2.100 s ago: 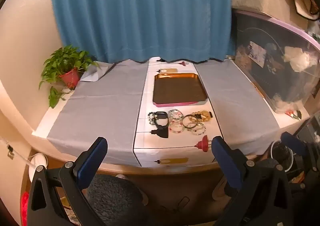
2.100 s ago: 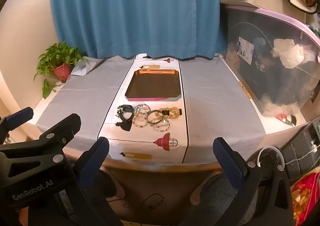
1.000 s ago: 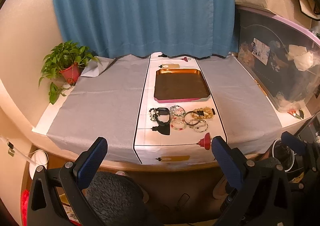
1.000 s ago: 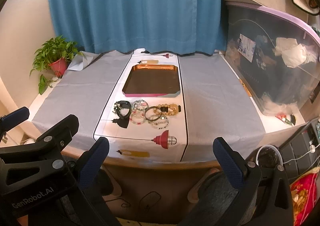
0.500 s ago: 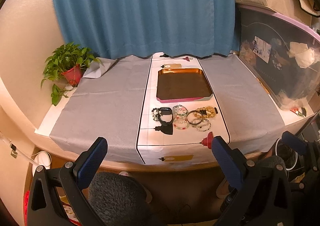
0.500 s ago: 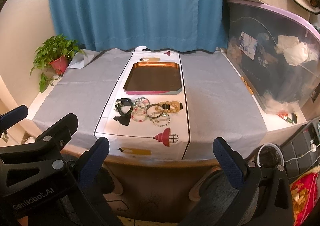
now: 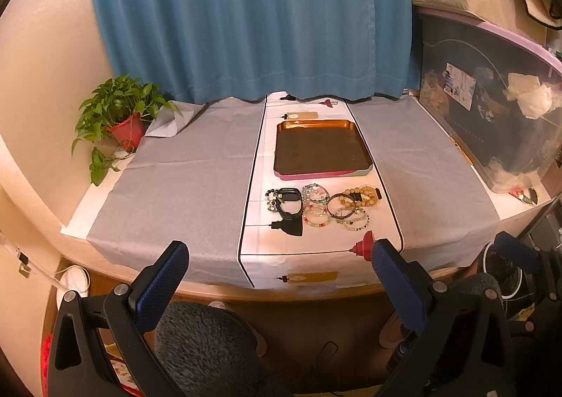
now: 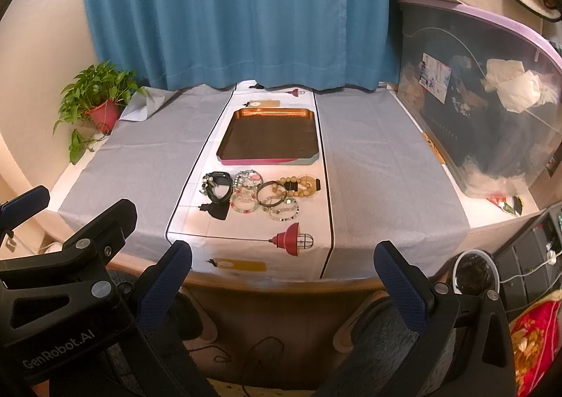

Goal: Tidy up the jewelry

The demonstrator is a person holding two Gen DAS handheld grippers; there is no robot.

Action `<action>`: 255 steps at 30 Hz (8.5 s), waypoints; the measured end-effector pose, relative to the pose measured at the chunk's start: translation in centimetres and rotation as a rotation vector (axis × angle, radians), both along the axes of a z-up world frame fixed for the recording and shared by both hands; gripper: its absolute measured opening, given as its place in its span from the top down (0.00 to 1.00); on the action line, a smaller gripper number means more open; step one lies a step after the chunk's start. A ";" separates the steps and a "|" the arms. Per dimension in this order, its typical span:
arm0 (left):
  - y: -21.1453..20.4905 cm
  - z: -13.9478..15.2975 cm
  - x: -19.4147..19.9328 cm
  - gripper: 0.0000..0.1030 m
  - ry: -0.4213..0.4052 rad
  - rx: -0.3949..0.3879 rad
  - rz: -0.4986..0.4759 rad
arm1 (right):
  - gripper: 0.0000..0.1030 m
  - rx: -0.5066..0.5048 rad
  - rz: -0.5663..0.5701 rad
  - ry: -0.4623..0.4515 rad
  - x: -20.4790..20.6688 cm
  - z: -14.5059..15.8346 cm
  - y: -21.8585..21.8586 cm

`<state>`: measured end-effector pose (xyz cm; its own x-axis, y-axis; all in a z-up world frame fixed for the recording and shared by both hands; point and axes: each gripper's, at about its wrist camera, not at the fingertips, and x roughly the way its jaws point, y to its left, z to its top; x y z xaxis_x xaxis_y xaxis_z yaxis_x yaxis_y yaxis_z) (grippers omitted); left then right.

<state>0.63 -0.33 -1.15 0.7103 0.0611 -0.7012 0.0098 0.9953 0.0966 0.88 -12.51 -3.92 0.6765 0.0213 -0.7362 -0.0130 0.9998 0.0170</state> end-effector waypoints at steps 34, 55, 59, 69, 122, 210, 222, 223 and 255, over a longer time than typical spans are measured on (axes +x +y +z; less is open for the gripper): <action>0.5 -4.8 3.1 0.00 0.061 -0.035 -0.017 | 0.00 0.018 0.045 0.041 2.6 -4.0 -0.1; 6.8 -18.6 17.6 0.30 0.075 -0.263 -0.217 | 0.00 0.271 0.245 -0.027 17.4 -19.5 -5.7; 6.2 -20.9 20.7 0.74 0.106 -0.242 -0.238 | 0.04 0.249 0.274 -0.081 19.1 -20.3 -5.1; 10.3 -22.6 23.7 0.76 0.130 -0.309 -0.133 | 0.31 0.282 0.279 -0.011 20.7 -22.4 -4.3; 6.4 -24.0 22.2 0.57 0.145 -0.286 -0.219 | 0.40 -0.028 0.407 -0.080 22.6 -23.8 1.6; 0.7 -10.4 22.7 0.64 -0.024 -0.266 -0.183 | 0.41 0.194 0.190 -0.217 20.9 -9.7 -4.2; 0.0 -14.1 28.2 0.64 0.018 -0.250 -0.173 | 0.41 0.205 0.176 -0.142 27.9 -14.8 -4.5; 0.0 -14.3 28.6 0.64 0.021 -0.246 -0.172 | 0.41 0.206 0.177 -0.136 28.3 -15.2 -4.5; -1.0 -20.5 37.2 0.46 0.144 -0.092 -0.221 | 0.24 0.126 0.170 -0.003 38.1 -22.4 -2.3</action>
<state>37.80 -1.30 -21.69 0.5921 -0.1531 -0.7912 0.2349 0.9719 -0.0123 39.01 -14.84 -26.36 0.6573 0.2270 -0.7186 -0.1813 0.9732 0.1416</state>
